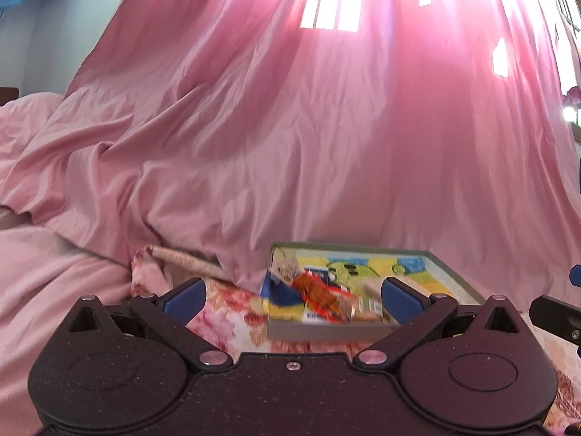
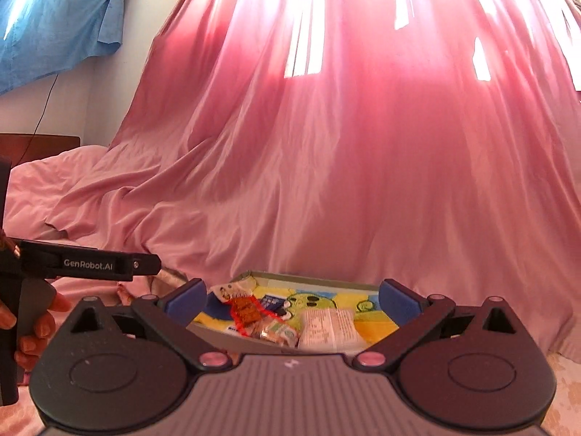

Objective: Organize snacks
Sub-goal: 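Move both tools back over the remaining snacks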

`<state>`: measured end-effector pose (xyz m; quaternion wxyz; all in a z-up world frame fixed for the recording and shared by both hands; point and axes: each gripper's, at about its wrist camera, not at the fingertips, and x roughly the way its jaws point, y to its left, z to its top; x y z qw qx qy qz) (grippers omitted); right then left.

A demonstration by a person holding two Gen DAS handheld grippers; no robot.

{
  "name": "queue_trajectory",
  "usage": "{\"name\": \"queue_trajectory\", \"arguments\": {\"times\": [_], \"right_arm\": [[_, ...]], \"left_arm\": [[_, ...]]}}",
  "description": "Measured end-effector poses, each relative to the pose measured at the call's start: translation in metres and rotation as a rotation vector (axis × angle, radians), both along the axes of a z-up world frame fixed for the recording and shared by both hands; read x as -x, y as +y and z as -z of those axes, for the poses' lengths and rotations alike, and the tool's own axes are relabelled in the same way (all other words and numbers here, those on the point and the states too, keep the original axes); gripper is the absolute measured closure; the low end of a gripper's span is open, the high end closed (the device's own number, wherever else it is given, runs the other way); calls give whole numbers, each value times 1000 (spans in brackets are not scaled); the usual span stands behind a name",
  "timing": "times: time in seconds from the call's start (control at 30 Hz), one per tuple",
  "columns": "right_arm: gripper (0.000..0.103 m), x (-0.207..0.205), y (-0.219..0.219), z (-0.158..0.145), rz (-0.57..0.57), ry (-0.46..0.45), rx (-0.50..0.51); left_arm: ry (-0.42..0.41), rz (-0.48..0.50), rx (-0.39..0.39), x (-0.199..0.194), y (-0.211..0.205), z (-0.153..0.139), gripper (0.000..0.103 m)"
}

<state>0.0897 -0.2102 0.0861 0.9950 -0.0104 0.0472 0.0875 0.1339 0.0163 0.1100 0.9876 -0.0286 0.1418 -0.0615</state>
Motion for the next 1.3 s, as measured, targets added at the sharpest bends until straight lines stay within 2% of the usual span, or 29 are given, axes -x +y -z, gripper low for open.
{"name": "queue_trajectory", "arguments": {"times": [0.27, 0.53, 0.7, 0.97, 1.3], "right_arm": [[0, 38, -7, 28, 34, 43, 1], [0, 61, -14, 70, 84, 136, 17], [0, 70, -14, 93, 88, 202, 33], [0, 66, -8, 121, 88, 336, 62], [0, 55, 3, 140, 60, 439, 93]], "left_arm": [[37, 28, -16, 35, -3, 33, 1], [126, 49, -5, 52, -5, 76, 1], [171, 89, -48, 57, -11, 101, 1], [233, 145, -100, 54, -18, 120, 1], [278, 172, -131, 50, -21, 133, 1]]}}
